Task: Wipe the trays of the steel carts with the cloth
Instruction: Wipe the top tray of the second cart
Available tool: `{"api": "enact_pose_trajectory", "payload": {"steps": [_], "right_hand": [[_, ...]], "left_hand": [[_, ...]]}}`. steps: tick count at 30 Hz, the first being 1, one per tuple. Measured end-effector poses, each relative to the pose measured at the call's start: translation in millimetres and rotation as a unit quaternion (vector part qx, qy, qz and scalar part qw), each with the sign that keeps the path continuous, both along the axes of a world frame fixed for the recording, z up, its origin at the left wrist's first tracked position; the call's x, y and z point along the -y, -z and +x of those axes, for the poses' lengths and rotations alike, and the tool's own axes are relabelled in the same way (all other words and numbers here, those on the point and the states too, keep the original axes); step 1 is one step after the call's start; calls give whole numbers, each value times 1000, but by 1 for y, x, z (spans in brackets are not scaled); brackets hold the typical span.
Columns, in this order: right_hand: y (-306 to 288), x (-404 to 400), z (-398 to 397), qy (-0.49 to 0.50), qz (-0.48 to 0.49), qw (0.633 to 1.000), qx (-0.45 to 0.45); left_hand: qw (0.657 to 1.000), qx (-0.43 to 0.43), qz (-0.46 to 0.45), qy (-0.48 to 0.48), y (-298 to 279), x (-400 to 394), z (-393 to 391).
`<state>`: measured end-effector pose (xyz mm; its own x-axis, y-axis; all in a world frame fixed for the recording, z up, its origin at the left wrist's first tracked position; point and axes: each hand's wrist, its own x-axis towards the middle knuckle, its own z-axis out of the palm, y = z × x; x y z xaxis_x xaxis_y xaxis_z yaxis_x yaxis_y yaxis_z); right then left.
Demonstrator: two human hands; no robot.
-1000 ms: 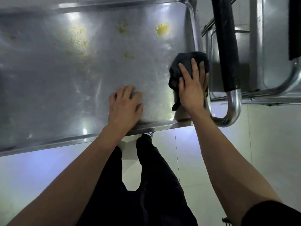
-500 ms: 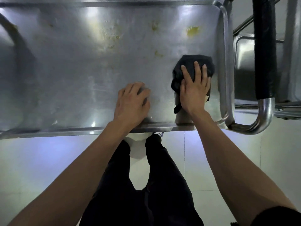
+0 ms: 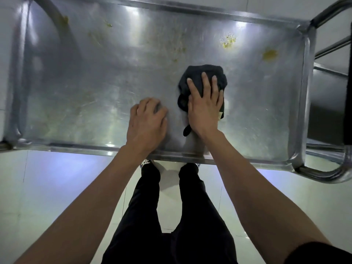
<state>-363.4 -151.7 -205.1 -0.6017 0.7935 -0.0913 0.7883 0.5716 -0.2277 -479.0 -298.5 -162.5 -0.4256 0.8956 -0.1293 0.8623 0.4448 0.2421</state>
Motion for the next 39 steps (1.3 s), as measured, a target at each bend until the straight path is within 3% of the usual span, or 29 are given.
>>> {"api": "enact_pose_trajectory", "payload": {"steps": [9,13,24,31,39], "right_hand": [[1,25,-84,-73,-35,997,5],[-3,14,-83,-101,-56,993,-18],[-8,-68,25,-12,-67,995,-77],[-8,-131,111,59,-43,994,-78],[1,-193,185,112,9,992,-57]], "left_hand": [[999,-33,30,12,12,20,-29],[999,-39,17,22,13,16,-31],[998,-57,-15,-18,0,-33,-13],[997,-5,-5,81,-3,-136,70],[997,-6,-38,64,6,-164,100]]}}
